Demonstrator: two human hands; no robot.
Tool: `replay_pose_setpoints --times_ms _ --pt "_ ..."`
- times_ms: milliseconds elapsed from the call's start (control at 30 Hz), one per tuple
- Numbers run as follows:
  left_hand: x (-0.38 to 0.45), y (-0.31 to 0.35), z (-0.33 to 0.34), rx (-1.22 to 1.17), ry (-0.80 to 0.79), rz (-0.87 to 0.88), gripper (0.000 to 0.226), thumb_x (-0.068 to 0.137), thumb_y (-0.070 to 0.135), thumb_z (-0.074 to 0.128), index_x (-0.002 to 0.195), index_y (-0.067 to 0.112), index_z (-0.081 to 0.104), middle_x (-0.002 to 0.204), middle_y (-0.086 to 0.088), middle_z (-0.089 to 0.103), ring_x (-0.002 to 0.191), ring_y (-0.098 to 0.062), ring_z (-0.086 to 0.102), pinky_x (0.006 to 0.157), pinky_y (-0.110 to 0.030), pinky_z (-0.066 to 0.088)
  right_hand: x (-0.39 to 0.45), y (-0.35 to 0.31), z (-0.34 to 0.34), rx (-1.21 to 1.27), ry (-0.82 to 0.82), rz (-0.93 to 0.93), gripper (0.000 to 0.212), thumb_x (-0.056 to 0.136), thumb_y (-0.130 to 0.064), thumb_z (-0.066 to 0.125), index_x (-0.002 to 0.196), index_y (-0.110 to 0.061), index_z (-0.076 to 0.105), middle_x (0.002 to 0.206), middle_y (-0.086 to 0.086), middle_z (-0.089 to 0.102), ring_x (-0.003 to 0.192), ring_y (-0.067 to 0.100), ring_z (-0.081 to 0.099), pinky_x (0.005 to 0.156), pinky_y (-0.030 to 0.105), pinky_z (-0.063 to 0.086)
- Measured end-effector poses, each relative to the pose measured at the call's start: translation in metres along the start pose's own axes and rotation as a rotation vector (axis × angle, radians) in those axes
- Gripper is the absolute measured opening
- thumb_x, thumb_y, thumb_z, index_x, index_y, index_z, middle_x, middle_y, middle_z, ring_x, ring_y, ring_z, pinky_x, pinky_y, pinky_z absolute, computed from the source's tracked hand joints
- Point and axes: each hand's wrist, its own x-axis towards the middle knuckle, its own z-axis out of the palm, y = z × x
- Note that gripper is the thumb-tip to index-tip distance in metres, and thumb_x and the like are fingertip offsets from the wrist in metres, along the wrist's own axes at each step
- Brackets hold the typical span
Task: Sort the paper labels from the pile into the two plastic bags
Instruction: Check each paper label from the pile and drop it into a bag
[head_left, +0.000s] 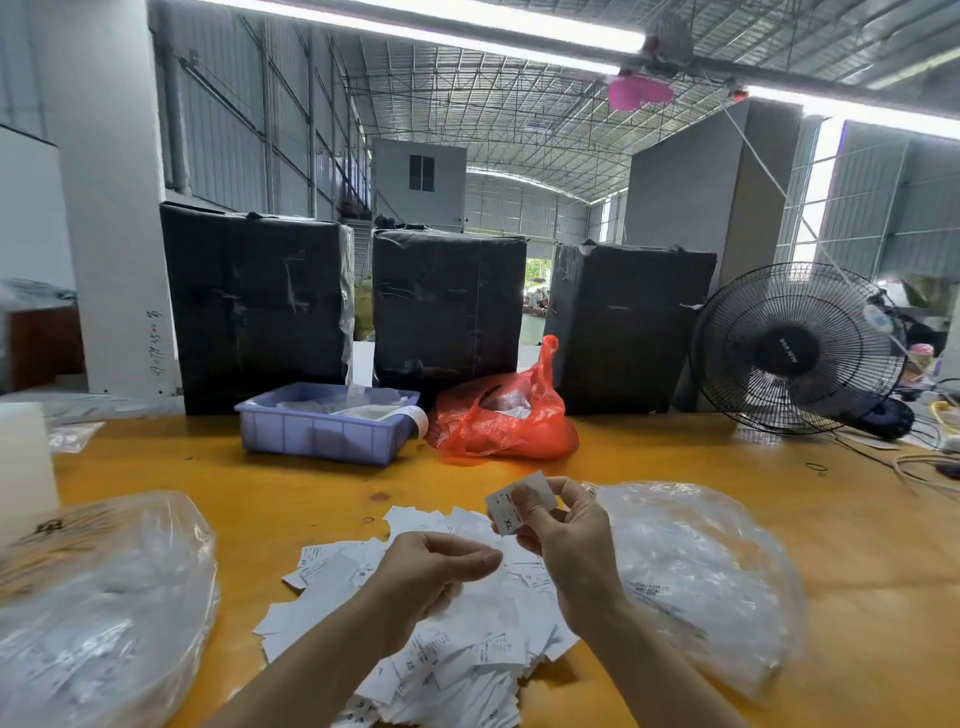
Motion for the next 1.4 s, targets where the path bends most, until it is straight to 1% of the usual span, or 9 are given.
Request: replay_pose_setpoints --times_ms 100,233,333,567,833,1000,1100,1267,1400 --pt "-0.003 0.002 0.001 -0.034 -0.004 -0.021 0.024 0.051 0.03 0.086 0.068 0.015 0.078 0.044 0.005 0.047 0.039 -0.006 0.038 0.045 -0.019 0.028 -0.002 0.0 -0.001 -0.027 -0.005 -0.018 0.011 0.084 -0.015 0.067 0.089 -0.012 0.057 0.082 0.012 0.069 0.078 0.023 0.068 0.064 0.025 0.053" --pt "-0.006 0.004 0.005 -0.025 0.012 -0.044 0.023 0.044 0.029 0.086 0.061 0.018 0.076 0.05 0.006 0.055 0.043 -0.004 0.043 0.049 -0.019 0.032 -0.004 -0.004 0.0 -0.021 -0.043 -0.001 0.016 0.084 -0.009 0.067 0.096 -0.014 0.058 0.085 0.011 0.071 0.082 0.022 0.069 0.067 0.024 0.053" --pt "-0.008 0.007 0.006 -0.044 0.015 -0.059 0.025 0.044 0.028 0.086 0.064 0.016 0.077 0.047 0.006 0.053 0.043 -0.005 0.042 0.048 -0.019 0.032 -0.007 -0.006 0.0 -0.007 -0.068 -0.015 0.009 0.085 -0.007 0.066 0.09 -0.014 0.064 0.082 0.007 0.072 0.081 0.021 0.069 0.067 0.023 0.053" --pt "-0.01 0.006 0.005 -0.051 0.039 -0.05 0.019 0.047 0.025 0.085 0.061 0.016 0.077 0.051 0.007 0.062 0.065 -0.013 0.047 0.056 -0.024 0.033 -0.012 -0.006 0.0 -0.028 -0.069 -0.028 0.004 0.085 -0.007 0.066 0.085 -0.01 0.067 0.08 0.009 0.072 0.076 0.019 0.068 0.063 0.022 0.054" --pt "-0.01 0.004 0.002 -0.041 0.051 -0.042 0.023 0.044 0.029 0.086 0.062 0.017 0.077 0.051 0.004 0.059 0.058 -0.013 0.043 0.053 -0.023 0.032 -0.017 -0.004 0.002 -0.108 -0.091 -0.107 0.003 0.083 -0.004 0.068 0.085 -0.002 0.066 0.077 0.013 0.071 0.063 0.007 0.065 0.058 0.018 0.05" --pt "-0.012 0.004 0.003 0.003 0.029 -0.022 0.03 0.041 0.034 0.087 0.065 0.017 0.077 0.052 0.0 0.046 0.052 -0.012 0.033 0.047 -0.021 0.026 -0.016 -0.007 0.002 -0.049 -0.042 -0.113 0.006 0.084 -0.008 0.067 0.084 -0.004 0.063 0.079 0.015 0.071 0.069 0.015 0.067 0.059 0.018 0.051" --pt "-0.012 0.004 0.002 -0.005 0.025 -0.02 0.028 0.043 0.031 0.087 0.065 0.015 0.077 0.05 0.0 0.047 0.051 -0.013 0.031 0.046 -0.022 0.024 -0.017 -0.006 0.003 -0.063 -0.094 -0.102 0.007 0.083 -0.007 0.068 0.085 -0.003 0.063 0.075 0.012 0.071 0.064 0.011 0.068 0.058 0.017 0.05" --pt "-0.011 0.004 0.001 -0.022 0.023 -0.025 0.028 0.041 0.03 0.087 0.061 0.014 0.076 0.048 0.002 0.048 0.047 -0.011 0.033 0.043 -0.02 0.024 -0.019 -0.003 0.003 -0.048 -0.176 -0.08 0.009 0.085 -0.005 0.065 0.09 0.002 0.061 0.079 0.017 0.072 0.073 0.024 0.072 0.063 0.027 0.057" --pt "-0.01 0.003 0.0 -0.019 0.031 -0.035 0.029 0.041 0.031 0.087 0.061 0.013 0.076 0.047 0.001 0.046 0.046 -0.011 0.033 0.042 -0.019 0.026 -0.018 -0.005 0.004 -0.004 -0.13 -0.084 0.011 0.086 -0.008 0.065 0.093 0.0 0.061 0.078 0.014 0.074 0.072 0.021 0.072 0.057 0.015 0.05"
